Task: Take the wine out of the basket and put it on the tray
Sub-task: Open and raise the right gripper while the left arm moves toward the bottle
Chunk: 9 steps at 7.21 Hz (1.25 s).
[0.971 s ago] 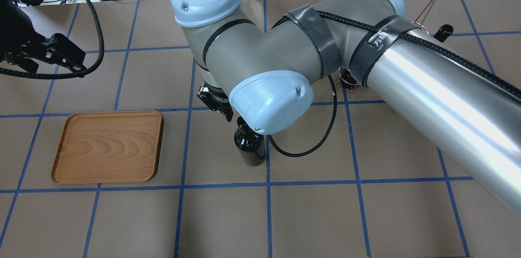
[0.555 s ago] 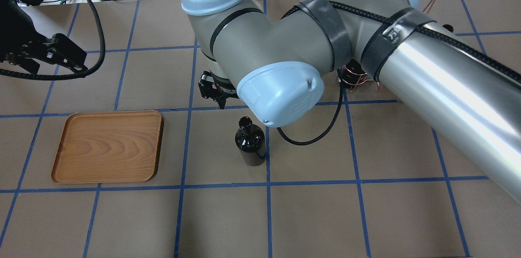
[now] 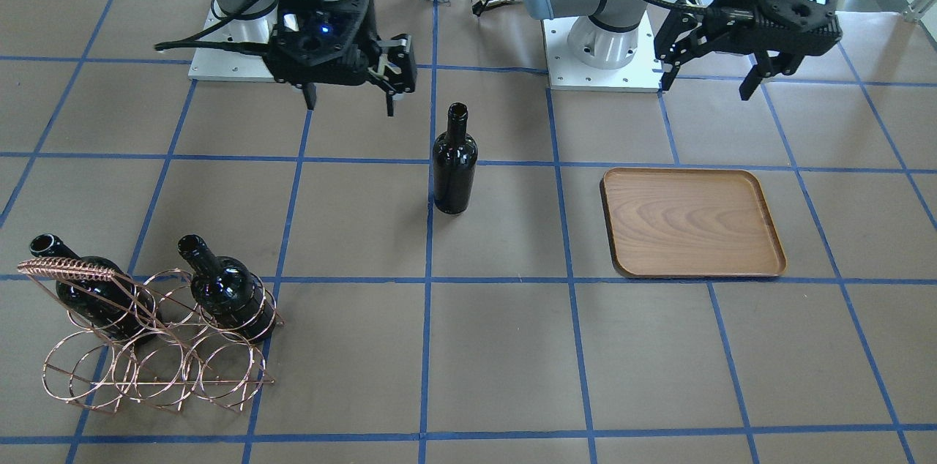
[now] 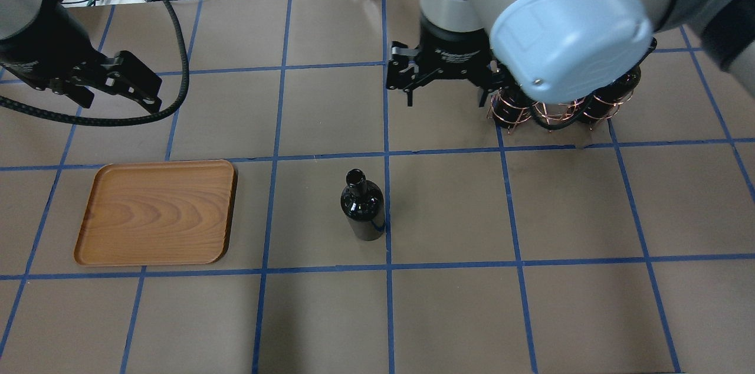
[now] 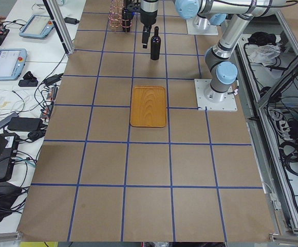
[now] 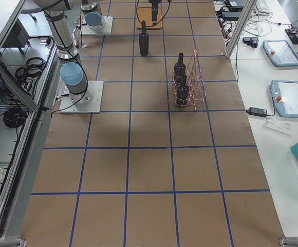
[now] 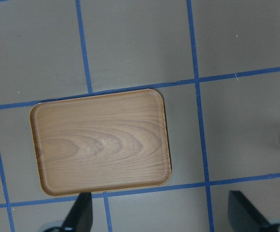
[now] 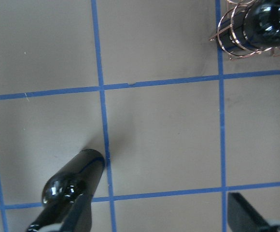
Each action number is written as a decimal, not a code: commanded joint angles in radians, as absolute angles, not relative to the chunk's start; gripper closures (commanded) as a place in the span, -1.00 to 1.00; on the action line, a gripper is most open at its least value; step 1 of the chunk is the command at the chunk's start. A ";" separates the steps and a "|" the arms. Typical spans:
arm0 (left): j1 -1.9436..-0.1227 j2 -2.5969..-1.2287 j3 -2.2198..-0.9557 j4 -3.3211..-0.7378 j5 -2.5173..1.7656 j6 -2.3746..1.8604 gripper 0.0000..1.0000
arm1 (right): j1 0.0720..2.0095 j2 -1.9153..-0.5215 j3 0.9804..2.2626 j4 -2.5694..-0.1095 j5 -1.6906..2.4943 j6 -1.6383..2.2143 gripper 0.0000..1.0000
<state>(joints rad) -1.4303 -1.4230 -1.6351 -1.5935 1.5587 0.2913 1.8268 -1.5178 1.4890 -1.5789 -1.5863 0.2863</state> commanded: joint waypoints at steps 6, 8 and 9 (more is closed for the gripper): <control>-1.848 -1.503 -1.663 -1.548 1.491 -0.023 -1.00 | 1.677 -1.609 1.487 -1.531 -1.576 0.071 -1.00; -1.894 -1.551 -1.664 -1.519 1.489 -0.026 -1.00 | 1.678 -1.612 1.483 -1.531 -1.586 0.071 -1.00; -1.923 -1.583 -1.678 -1.475 1.489 -0.026 -1.00 | 1.680 -1.612 1.483 -1.540 -1.576 0.078 -1.00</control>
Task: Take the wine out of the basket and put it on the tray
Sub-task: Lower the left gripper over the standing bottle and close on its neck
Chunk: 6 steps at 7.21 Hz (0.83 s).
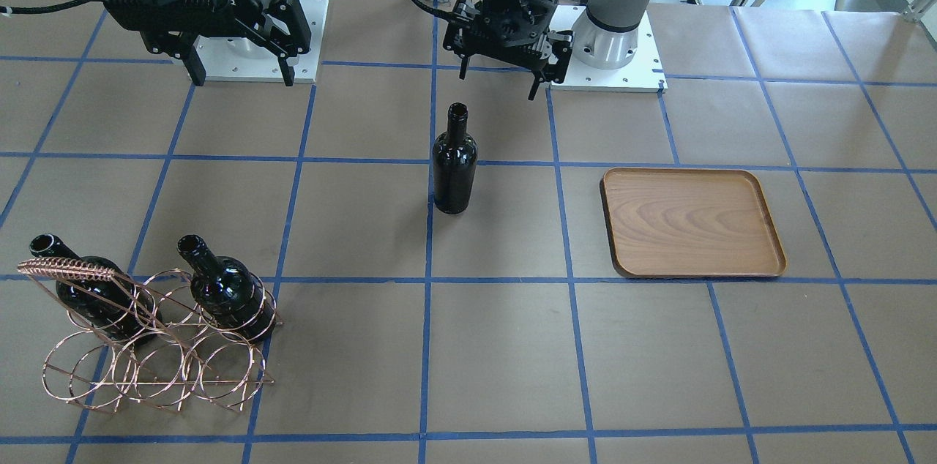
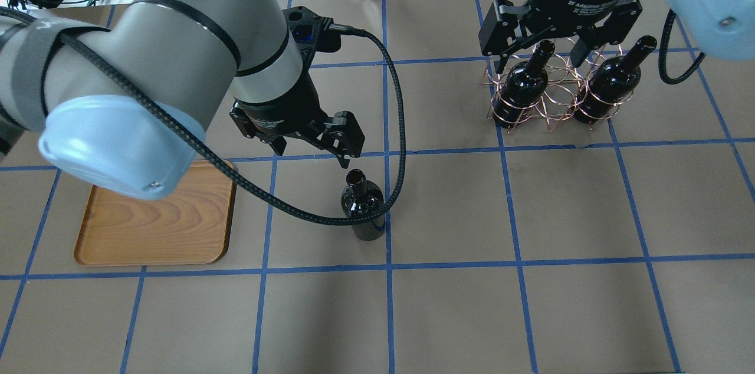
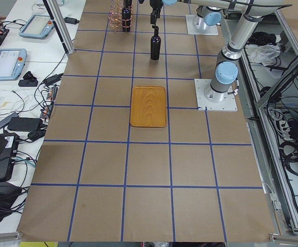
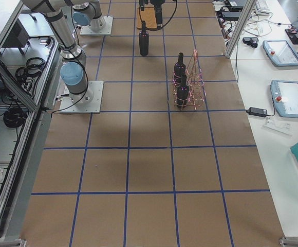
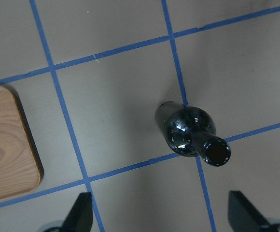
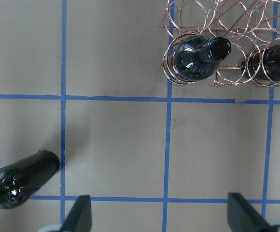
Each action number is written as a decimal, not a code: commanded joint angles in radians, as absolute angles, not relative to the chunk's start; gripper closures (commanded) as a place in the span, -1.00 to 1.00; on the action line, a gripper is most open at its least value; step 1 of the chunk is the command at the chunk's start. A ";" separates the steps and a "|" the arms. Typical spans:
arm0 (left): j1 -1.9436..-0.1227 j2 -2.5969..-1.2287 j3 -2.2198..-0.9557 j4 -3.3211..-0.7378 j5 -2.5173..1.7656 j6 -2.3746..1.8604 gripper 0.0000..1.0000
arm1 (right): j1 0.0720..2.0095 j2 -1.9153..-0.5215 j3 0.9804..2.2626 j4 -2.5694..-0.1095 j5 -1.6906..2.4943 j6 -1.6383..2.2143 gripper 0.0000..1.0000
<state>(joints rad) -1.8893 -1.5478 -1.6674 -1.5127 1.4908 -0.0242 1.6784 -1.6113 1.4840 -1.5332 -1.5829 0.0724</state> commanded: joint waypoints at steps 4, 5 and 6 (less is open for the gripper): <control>-1.942 -1.654 -1.741 -1.387 1.486 -0.048 -0.88 | 1.680 -1.614 1.488 -1.543 -1.591 0.083 -1.00; -1.948 -1.663 -1.741 -1.384 1.489 -0.045 -0.78 | 1.678 -1.612 1.488 -1.540 -1.591 0.083 -1.00; -1.951 -1.670 -1.741 -1.381 1.489 -0.043 -0.75 | 1.678 -1.612 1.488 -1.536 -1.592 0.083 -1.00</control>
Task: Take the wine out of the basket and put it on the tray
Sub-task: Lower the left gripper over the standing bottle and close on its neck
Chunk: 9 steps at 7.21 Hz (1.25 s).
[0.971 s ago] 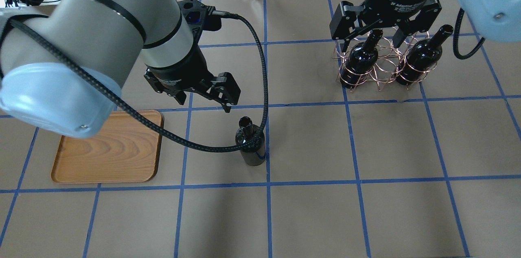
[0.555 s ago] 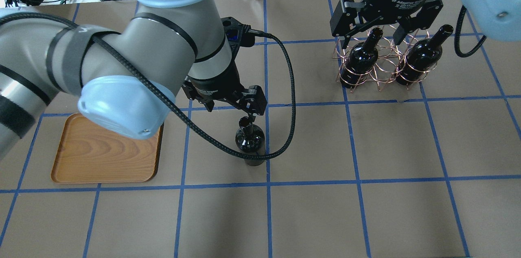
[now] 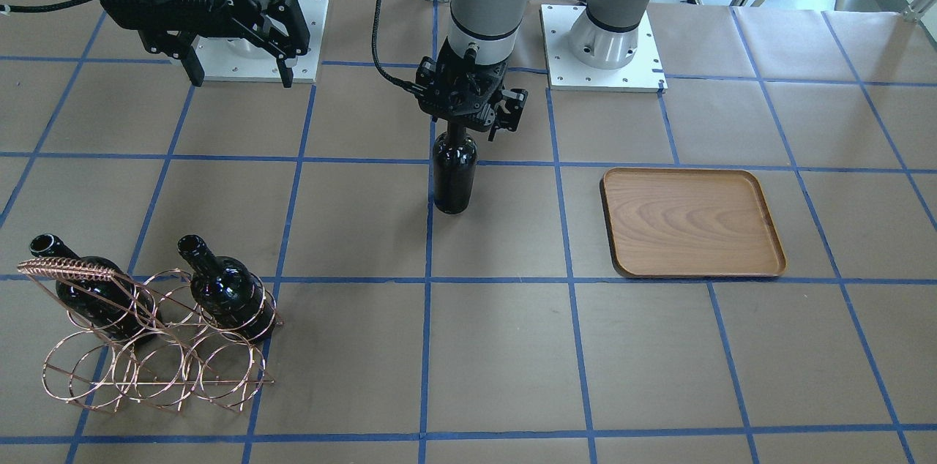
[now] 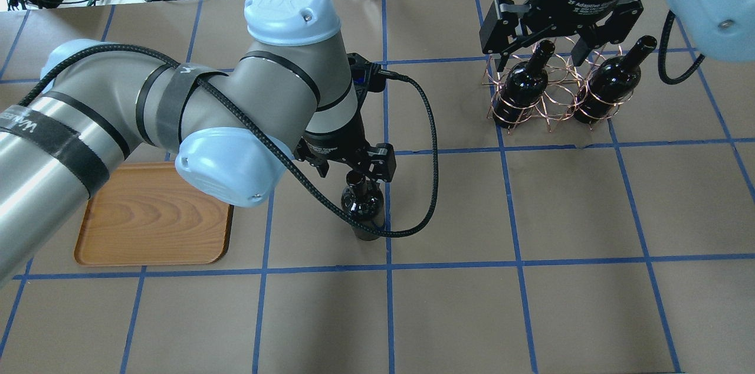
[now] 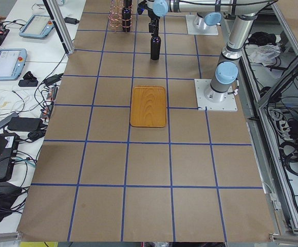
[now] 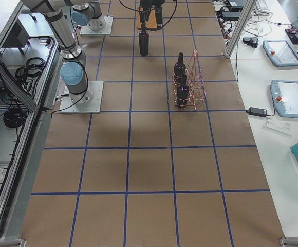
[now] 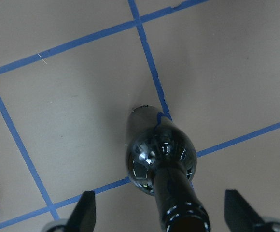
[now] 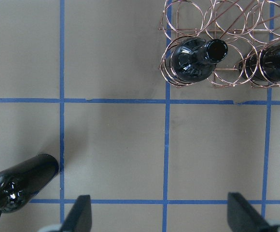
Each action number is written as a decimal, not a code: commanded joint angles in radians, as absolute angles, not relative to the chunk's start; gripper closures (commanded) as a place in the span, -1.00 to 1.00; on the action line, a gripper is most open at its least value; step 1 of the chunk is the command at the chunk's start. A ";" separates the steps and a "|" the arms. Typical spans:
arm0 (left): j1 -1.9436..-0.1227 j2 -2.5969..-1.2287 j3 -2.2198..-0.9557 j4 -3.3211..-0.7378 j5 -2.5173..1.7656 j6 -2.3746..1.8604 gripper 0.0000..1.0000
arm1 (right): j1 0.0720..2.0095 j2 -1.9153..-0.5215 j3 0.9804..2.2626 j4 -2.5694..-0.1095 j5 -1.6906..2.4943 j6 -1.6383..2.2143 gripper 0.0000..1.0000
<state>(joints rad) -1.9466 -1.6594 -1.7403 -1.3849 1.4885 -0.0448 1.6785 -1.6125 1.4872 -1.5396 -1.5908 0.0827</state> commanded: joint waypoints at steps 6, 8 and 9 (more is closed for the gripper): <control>-1.967 -1.672 -1.743 -1.376 1.496 -0.017 -0.53 | 1.675 -1.605 1.451 -1.531 -1.589 0.084 -1.00; -1.967 -1.669 -1.744 -1.387 1.500 -0.012 -0.53 | 1.664 -1.608 1.450 -1.532 -1.585 0.084 -1.00; -1.967 -1.667 -1.746 -1.387 1.499 -0.012 -0.53 | 1.649 -1.611 1.450 -1.532 -1.579 0.084 -1.00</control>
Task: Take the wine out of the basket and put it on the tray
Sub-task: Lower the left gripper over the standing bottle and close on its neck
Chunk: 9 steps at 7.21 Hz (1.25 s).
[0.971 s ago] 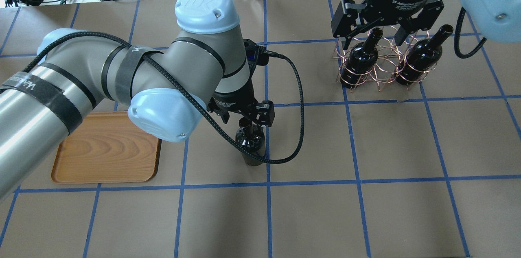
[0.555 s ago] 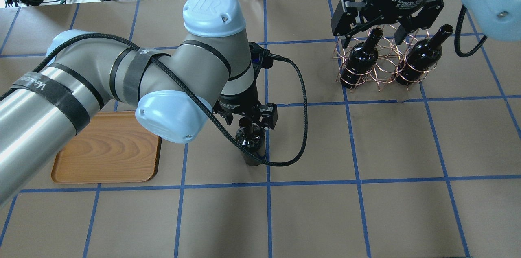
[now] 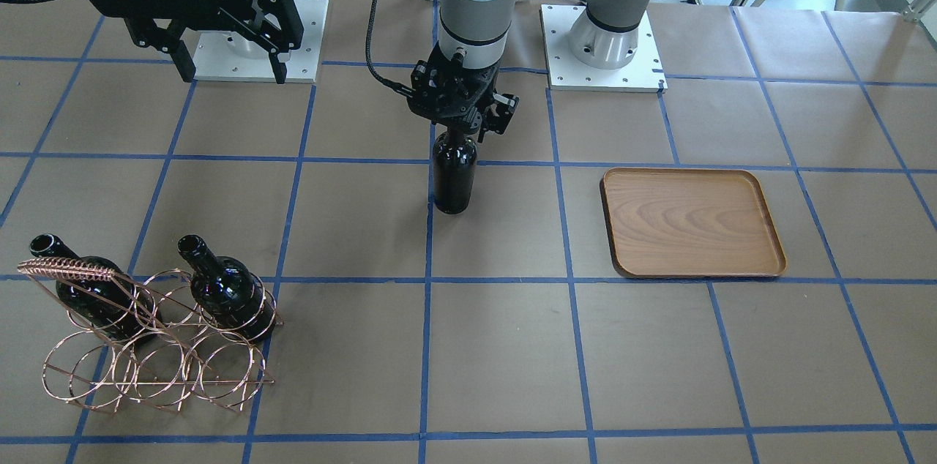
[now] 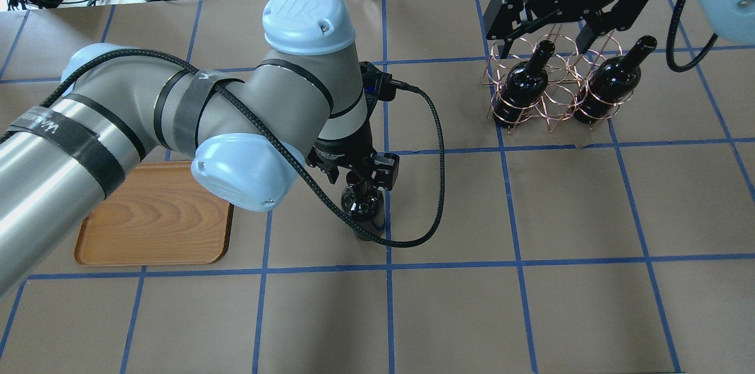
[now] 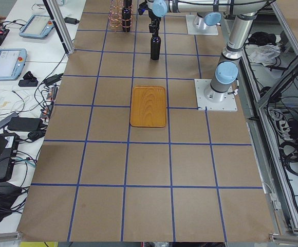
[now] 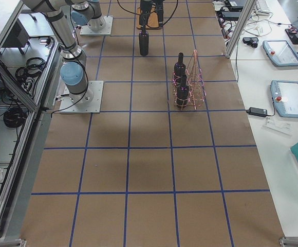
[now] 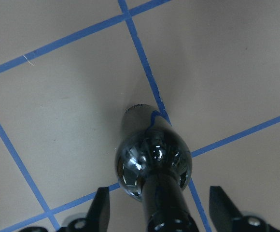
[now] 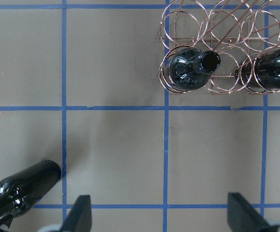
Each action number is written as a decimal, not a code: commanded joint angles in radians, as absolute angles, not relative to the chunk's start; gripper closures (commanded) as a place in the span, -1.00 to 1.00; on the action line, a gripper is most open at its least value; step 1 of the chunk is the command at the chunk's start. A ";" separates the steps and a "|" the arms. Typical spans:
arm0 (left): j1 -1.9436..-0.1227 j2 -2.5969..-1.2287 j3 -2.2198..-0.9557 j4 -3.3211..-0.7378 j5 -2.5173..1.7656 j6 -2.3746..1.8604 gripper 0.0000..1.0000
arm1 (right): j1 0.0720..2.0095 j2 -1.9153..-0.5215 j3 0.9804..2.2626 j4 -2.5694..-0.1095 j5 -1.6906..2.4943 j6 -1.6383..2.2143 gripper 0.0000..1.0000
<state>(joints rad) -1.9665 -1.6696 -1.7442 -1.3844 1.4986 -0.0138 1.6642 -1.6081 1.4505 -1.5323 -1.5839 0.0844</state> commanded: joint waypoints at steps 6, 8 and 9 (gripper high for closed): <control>-1.967 -1.681 -1.746 -1.382 1.491 -0.011 0.26 | 1.647 -1.614 1.453 -1.529 -1.585 0.084 -1.00; -1.967 -1.681 -1.738 -1.373 1.489 -0.011 1.00 | 1.647 -1.614 1.453 -1.529 -1.586 0.084 -1.00; -1.967 -1.677 -1.730 -1.376 1.496 -0.017 1.00 | 1.649 -1.614 1.456 -1.531 -1.585 0.084 -1.00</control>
<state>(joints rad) -1.9666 -1.6802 -1.7378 -1.3758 1.4911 -0.0123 1.6476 -1.6138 1.4538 -1.5297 -1.5856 0.0844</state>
